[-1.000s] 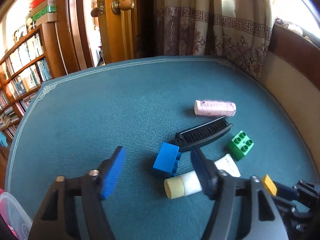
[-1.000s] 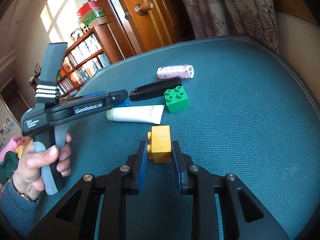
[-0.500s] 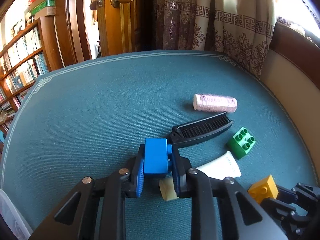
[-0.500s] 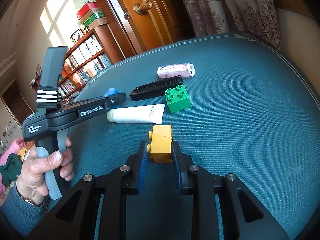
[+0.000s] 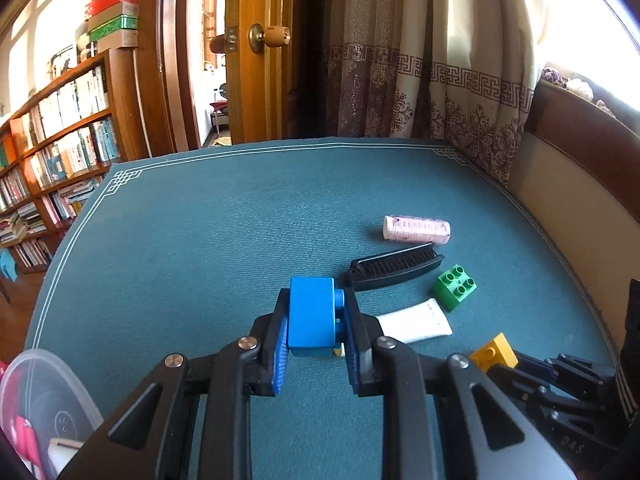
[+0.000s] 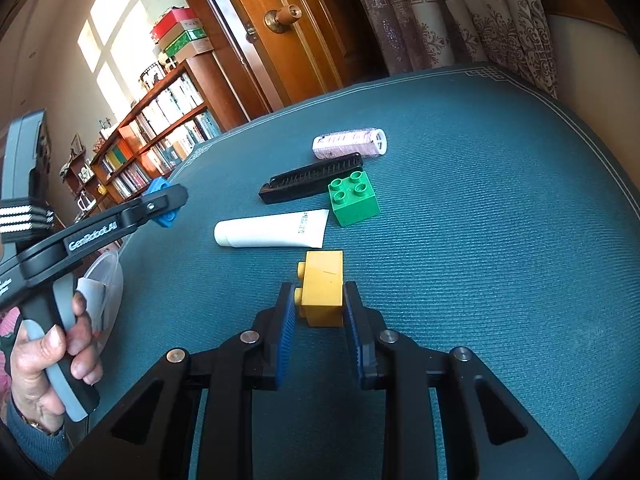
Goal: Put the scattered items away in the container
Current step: 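Carry both bricks over the bowl and open the left gripper to drop the blue brick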
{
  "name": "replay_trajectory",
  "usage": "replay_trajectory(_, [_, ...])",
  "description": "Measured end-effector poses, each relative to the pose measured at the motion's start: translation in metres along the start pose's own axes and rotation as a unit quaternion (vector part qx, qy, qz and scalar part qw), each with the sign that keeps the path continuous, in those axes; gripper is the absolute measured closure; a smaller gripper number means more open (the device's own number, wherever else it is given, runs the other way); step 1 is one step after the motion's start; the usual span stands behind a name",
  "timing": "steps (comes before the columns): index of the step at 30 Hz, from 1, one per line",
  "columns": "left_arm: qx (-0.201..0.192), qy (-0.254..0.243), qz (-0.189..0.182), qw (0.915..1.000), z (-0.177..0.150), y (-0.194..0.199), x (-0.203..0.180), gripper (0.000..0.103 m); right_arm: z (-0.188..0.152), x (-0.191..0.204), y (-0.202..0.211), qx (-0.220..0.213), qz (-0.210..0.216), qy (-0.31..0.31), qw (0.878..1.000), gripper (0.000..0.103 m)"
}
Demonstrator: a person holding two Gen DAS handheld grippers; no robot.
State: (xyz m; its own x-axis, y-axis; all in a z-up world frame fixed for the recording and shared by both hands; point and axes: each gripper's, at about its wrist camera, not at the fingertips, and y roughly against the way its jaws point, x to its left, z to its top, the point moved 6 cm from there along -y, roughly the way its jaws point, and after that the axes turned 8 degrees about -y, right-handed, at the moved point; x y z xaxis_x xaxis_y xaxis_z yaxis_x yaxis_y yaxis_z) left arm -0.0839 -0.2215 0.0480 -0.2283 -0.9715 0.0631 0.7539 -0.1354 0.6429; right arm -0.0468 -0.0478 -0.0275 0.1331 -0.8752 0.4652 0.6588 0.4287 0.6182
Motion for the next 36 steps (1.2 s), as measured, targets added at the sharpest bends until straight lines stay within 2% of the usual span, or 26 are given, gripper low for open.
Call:
replay_trajectory(7, [0.001, 0.046, 0.015, 0.9988, -0.021, 0.024, 0.027, 0.077, -0.006, 0.015, 0.004, -0.001, 0.007, 0.021, 1.000, 0.077])
replay_trajectory(13, [-0.010, 0.064, 0.036, 0.9972, -0.032, 0.049, 0.052, 0.077, -0.009, 0.032, 0.012, -0.002, 0.021, 0.034, 0.999, 0.078])
replay_trajectory(17, [-0.022, 0.076, 0.049, 0.9957, -0.038, 0.067, 0.069, 0.077, -0.014, 0.050, 0.014, 0.012, 0.047, 0.028, 0.998, 0.078])
replay_trajectory(26, [-0.025, 0.109, 0.089, 0.9897, -0.069, 0.100, 0.120, 0.077, -0.027, 0.106, 0.012, 0.024, 0.092, 0.054, 0.994, 0.078])
replay_trajectory(36, [-0.016, 0.148, 0.123, 0.9812, -0.103, 0.117, 0.175, 0.077, -0.049, 0.171, 0.006, 0.054, 0.141, 0.084, 0.985, 0.078])
